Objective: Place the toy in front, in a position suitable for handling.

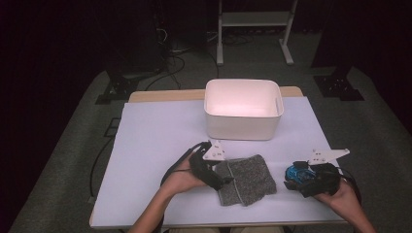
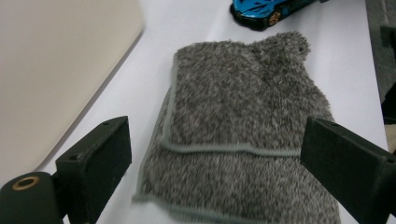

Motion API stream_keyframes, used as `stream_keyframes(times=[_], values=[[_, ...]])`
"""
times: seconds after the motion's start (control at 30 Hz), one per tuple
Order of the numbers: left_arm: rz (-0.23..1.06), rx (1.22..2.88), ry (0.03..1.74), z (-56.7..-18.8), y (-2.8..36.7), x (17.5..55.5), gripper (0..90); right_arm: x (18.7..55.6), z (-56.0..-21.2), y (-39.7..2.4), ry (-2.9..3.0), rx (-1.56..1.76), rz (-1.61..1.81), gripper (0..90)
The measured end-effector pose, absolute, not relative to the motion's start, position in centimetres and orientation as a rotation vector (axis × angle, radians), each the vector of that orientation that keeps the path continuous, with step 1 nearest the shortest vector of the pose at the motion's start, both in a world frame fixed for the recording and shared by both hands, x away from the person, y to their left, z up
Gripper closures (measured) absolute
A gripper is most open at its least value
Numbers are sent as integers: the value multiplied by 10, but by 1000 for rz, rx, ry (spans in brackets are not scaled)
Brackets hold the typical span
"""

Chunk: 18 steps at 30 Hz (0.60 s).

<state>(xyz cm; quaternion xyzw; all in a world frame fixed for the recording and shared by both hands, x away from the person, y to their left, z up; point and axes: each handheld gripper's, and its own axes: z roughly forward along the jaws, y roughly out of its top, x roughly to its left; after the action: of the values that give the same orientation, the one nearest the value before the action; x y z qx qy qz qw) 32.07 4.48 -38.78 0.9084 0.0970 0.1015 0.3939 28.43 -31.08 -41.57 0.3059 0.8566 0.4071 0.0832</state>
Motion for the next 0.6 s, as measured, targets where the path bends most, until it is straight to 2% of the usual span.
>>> stream_keyframes(times=[0.07, 0.6], values=[[242, 2317, 210, -389, 37, 323, 119, 284, -416, -311, 2559, 911, 1213, 133], [107, 2378, 51, -412, -26, 332, 160, 282, -413, -316, 2552, 904, 1221, 133]])
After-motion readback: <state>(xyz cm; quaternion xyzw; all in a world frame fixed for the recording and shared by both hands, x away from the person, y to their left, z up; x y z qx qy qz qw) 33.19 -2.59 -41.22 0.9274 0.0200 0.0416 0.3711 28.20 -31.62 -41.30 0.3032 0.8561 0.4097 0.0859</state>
